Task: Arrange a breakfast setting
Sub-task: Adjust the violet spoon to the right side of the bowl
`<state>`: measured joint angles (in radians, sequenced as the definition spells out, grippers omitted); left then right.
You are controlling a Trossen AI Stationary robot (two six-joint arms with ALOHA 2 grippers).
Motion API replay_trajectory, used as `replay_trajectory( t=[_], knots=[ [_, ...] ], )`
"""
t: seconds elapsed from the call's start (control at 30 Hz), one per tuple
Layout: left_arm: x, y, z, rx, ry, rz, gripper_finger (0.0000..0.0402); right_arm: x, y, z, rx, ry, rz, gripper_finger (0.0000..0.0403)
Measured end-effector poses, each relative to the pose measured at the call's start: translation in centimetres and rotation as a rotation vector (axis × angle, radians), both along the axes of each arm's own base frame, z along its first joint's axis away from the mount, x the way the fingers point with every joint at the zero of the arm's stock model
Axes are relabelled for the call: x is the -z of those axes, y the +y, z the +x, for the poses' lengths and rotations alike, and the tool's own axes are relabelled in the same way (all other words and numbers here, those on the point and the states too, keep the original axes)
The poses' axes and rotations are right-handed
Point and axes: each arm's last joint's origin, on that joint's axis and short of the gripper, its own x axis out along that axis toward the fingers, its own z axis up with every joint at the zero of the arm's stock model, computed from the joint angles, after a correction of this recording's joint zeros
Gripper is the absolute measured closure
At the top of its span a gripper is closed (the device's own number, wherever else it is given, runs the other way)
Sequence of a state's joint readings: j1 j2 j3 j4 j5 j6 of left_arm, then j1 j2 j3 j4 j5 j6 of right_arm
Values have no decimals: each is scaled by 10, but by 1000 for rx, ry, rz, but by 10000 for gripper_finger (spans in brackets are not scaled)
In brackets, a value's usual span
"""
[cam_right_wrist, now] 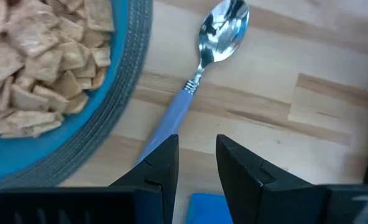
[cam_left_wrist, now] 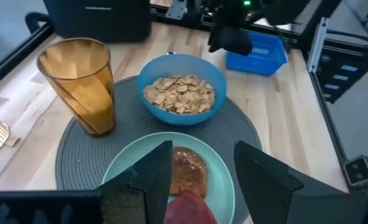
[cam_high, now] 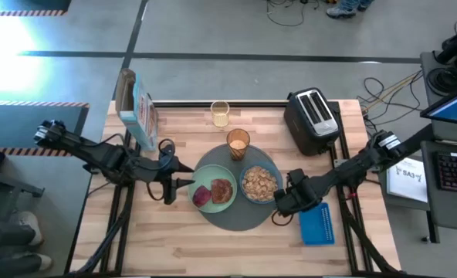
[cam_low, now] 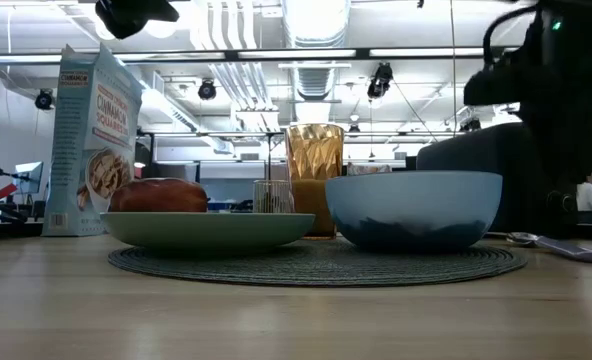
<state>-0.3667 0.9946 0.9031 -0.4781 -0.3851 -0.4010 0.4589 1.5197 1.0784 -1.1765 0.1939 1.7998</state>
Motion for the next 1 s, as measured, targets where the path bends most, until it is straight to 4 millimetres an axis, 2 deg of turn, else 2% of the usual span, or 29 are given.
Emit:
replay_trajectory(
  t=[0.2, 0.5, 0.67, 1.0],
  knots=[
    [0, -4, -4, 24, 6, 2, 247, 4, -13, -4, 42, -45, 33, 305],
    [1, -8, -5, 41, 14, 4, 247, 7, -29, -22, 78, -249, 98, 305],
    [1, -7, -5, 18, 10, 19, 247, 5, -35, -32, 100, -273, 74, 305],
    [1, -6, -6, -1, 8, 32, 247, 9, -41, -26, 43, -229, 118, 294]
  ],
)
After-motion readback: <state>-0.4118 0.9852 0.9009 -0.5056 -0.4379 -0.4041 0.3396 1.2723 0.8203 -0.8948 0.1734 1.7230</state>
